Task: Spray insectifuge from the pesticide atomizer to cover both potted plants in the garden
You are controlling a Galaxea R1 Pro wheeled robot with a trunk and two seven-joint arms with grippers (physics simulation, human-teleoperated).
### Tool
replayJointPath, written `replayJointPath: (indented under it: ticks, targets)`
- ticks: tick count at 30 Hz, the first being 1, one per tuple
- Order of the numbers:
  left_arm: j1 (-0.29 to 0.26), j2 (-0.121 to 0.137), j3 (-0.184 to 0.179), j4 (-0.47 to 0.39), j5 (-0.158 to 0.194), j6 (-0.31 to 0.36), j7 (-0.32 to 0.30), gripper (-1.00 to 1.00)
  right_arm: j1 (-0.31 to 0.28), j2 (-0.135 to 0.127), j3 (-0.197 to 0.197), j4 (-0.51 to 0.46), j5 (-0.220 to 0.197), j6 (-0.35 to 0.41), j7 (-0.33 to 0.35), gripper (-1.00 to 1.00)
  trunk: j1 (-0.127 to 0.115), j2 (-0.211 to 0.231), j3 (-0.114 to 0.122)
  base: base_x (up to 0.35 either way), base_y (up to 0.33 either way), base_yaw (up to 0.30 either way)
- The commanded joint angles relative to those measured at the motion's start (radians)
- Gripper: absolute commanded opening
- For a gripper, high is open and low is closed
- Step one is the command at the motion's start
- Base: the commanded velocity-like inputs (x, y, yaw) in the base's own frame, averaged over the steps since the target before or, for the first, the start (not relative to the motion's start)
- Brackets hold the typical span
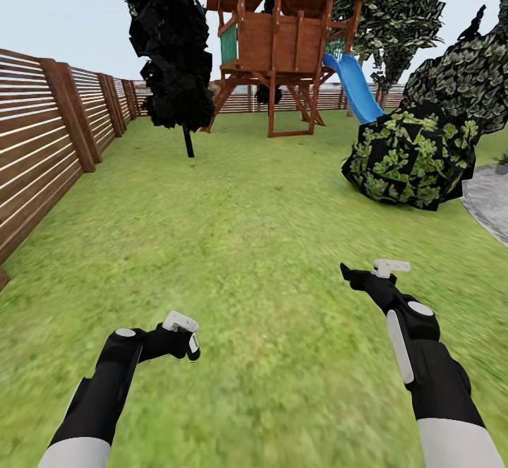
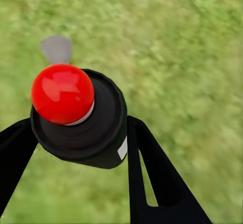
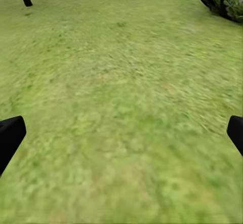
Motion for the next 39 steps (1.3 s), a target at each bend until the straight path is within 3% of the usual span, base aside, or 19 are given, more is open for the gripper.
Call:
replayJointPath:
  ticks: [1, 16, 22, 39]
  targets:
    - [-0.001, -0.001, 0.003, -0.001, -0.006, 0.004, -0.009, -1.00, -0.001, 0.000, -0.002, -0.001, -0.004, 0.006, 0.004, 1.00, 0.000, 0.000, -0.001, 0.347, 0.000, 0.000]
    - [-0.001, -0.001, 0.003, -0.001, -0.006, 0.004, -0.009, -1.00, -0.001, -0.002, -0.004, -0.001, -0.004, 0.007, 0.004, 1.00, 0.000, 0.000, -0.001, 0.347, 0.000, 0.000]
    - [-0.001, -0.001, 0.003, -0.001, -0.006, 0.004, -0.009, -1.00, -0.001, -0.003, -0.004, -0.001, -0.004, 0.065, 0.004, 1.00, 0.000, 0.000, -0.001, 0.347, 0.000, -0.142]
    - [-0.001, -0.001, 0.003, -0.001, -0.006, 0.004, -0.009, -1.00, -0.001, -0.004, -0.004, -0.001, -0.004, 0.071, 0.004, 1.00, 0.000, 0.000, -0.001, 0.347, 0.000, -0.042]
